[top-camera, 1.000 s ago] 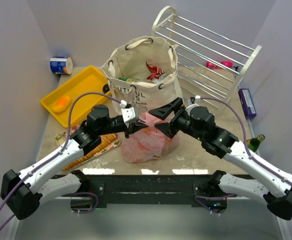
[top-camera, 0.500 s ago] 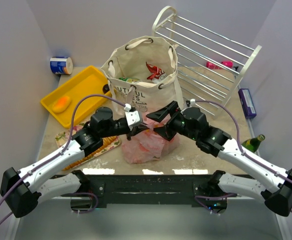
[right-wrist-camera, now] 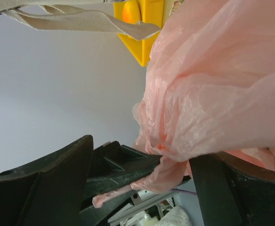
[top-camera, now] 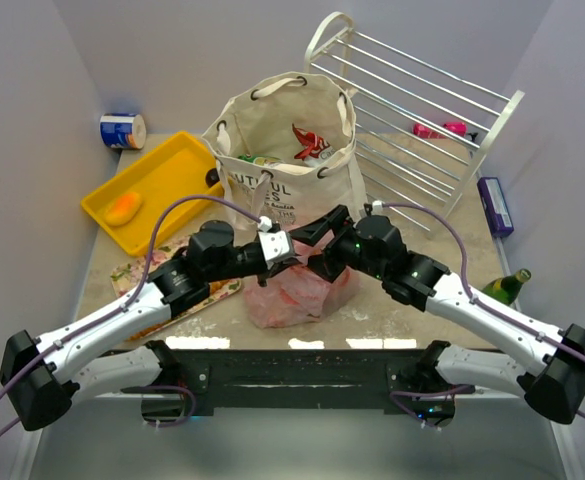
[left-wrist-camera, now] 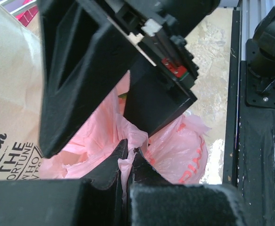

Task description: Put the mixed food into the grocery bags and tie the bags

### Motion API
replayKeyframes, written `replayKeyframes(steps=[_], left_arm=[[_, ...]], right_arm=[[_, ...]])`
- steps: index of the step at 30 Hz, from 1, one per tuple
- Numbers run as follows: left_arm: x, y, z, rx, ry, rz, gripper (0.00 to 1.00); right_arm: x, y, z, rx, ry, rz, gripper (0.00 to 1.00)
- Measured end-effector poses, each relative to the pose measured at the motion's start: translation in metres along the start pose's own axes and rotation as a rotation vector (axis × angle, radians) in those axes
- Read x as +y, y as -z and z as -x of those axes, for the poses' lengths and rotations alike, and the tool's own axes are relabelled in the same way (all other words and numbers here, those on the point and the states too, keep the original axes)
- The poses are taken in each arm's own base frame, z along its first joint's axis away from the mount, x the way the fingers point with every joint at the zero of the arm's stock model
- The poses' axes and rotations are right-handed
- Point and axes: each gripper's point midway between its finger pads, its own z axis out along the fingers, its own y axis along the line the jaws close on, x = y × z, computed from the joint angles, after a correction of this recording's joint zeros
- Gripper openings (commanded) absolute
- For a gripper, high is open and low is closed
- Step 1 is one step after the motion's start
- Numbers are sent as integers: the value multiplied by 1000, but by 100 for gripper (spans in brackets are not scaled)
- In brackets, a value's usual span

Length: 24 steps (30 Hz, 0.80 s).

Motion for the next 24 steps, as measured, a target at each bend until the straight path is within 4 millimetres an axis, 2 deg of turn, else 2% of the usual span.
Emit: replayKeyframes(steps=[11, 15, 19, 22, 23, 24], left_arm=[[-10, -3, -8, 49, -12, 25, 0], [-9, -4, -8, 56, -19, 49, 0], [-10, -5, -7, 63, -33, 67, 0], [-9, -5, -5, 66, -41, 85, 0], [-9, -6, -5, 69, -39, 90, 2], [-9, -6, -5, 70, -34, 94, 21]], right_arm=[[-3, -16, -1, 1, -13, -8, 62], [-6, -20, -2, 6, -13, -13, 48], [-14, -22, -3, 7, -9, -32, 25], [-20, -23, -3, 4, -9, -40, 12], [-22, -24, -3, 3, -9, -41, 2], [-22, -24, -2, 1, -9, -38, 0]])
